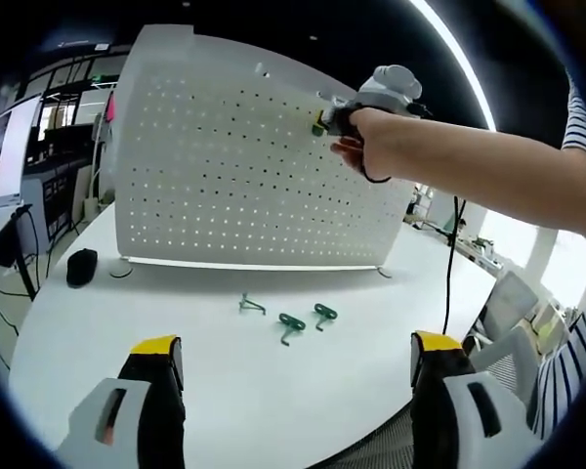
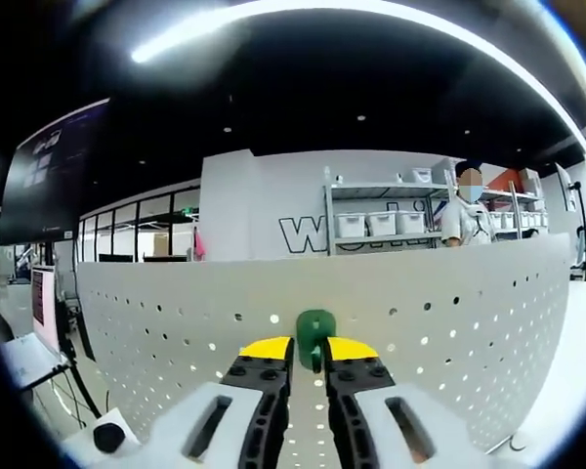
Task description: Insert the hook assembly into the mounting plate slot until the hook locks in place.
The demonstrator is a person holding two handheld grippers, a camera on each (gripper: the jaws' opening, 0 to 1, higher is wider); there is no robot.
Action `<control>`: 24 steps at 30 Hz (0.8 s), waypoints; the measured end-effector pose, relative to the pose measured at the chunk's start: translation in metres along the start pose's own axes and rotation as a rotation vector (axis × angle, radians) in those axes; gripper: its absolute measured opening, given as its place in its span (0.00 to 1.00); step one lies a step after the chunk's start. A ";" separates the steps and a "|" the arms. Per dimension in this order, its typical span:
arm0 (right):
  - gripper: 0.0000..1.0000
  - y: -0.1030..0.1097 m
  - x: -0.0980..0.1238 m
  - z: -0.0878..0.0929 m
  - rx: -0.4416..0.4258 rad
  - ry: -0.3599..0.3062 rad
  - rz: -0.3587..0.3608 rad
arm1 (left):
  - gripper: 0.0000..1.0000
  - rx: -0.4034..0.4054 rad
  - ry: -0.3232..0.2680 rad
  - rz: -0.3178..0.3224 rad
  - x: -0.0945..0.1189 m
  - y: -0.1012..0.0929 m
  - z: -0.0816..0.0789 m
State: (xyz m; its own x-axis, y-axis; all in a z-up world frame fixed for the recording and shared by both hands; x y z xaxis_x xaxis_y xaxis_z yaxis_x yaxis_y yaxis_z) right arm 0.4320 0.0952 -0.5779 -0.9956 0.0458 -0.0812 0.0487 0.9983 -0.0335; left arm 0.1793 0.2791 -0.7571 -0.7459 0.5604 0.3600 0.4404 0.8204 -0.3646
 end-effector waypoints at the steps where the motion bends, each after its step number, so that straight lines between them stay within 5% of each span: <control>1: 0.12 0.000 0.000 -0.001 0.000 0.000 0.001 | 0.99 -0.001 -0.001 0.000 0.000 0.000 0.000; 24: 0.19 -0.008 0.030 -0.018 0.023 -0.023 -0.066 | 0.98 -0.020 0.003 -0.016 0.002 0.001 0.001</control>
State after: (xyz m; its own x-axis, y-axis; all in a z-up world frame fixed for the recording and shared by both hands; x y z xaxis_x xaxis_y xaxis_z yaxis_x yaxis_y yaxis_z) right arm 0.4005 0.0893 -0.5617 -0.9947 -0.0216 -0.1008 -0.0154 0.9980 -0.0620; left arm 0.1778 0.2810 -0.7578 -0.7513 0.5478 0.3681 0.4386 0.8311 -0.3418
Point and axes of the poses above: the point that each gripper's makers call its tool centre point, and the gripper's own axes: x roughly backward along the fingers, y roughly to its left, z roughly out of its underside, the point moved 3 cm from there along x, roughly backward along the fingers, and after that the axes turned 5 degrees about x, right-handed, at the moved point
